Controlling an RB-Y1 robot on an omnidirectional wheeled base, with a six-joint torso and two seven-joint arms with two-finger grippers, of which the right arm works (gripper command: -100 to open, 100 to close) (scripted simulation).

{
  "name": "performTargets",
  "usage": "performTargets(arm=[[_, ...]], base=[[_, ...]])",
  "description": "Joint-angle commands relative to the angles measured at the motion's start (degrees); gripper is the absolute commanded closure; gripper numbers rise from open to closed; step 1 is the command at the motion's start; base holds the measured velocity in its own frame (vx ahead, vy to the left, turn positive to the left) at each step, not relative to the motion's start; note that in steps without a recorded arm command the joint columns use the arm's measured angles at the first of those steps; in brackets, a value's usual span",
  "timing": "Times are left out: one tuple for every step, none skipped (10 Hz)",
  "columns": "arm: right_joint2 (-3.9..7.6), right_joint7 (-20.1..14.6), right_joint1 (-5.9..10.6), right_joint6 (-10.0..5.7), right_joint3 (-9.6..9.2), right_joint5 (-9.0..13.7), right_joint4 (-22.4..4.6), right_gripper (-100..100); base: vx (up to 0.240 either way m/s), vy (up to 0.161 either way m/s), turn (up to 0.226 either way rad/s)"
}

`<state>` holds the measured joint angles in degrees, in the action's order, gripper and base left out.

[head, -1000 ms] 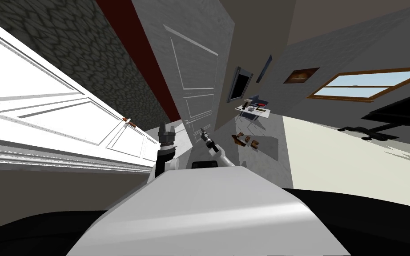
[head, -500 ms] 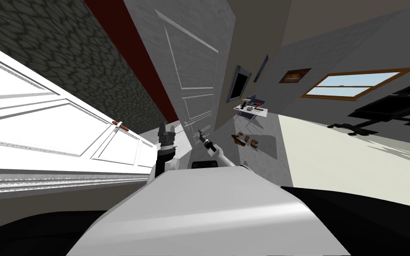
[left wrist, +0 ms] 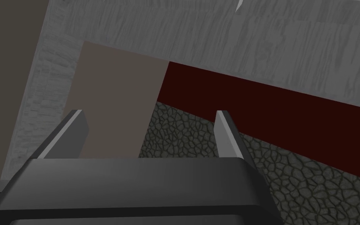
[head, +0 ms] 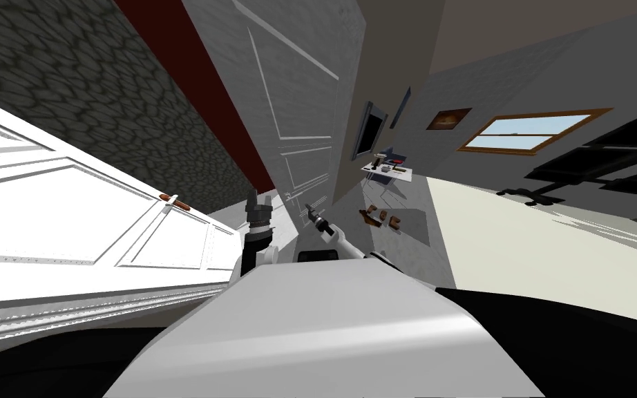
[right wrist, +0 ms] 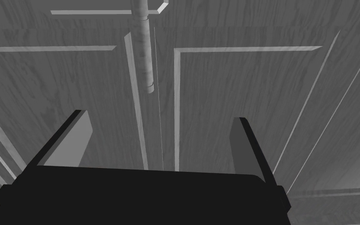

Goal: Push the door open

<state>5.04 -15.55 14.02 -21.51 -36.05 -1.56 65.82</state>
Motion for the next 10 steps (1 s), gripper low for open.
performTargets(arm=[[0.01,-0.3,1.32,0.28,-1.13,0.0,-2.1,-100],[-0.05,-0.4,1.91,0.43,-1.64,0.0,-3.0,-100],[-0.12,-0.5,2.5,0.58,-2.14,0.0,-3.9,-100],[-0.17,-0.6,3.02,0.72,-2.58,0.0,-4.8,-100],[-0.25,-0.7,3.6,0.87,-3.08,0.0,-5.7,-100],[-0.16,-0.5,3.01,0.99,-2.8,0.0,-4.7,-100],[-0.24,-0.3,3.17,0.98,-2.43,0.0,-5.2,-100],[-0.29,-0.2,3.2,0.96,-2.31,0.0,-5.4,-100],[-0.44,-0.1,3.27,0.92,-2.04,0.0,-5.7,-100],[-0.66,0.1,3.33,0.87,-1.75,0.0,-6.1,-100]], base=[[0.145,0.093,-0.088],[0.153,0.112,-0.091],[0.145,0.077,-0.068],[0.128,0.078,-0.05],[0.147,0.127,-0.065],[0.071,0.064,-0.019],[0.123,0.11,0.052],[0.146,0.132,0.031],[0.163,0.125,0.04],[0.166,0.151,0.05]])
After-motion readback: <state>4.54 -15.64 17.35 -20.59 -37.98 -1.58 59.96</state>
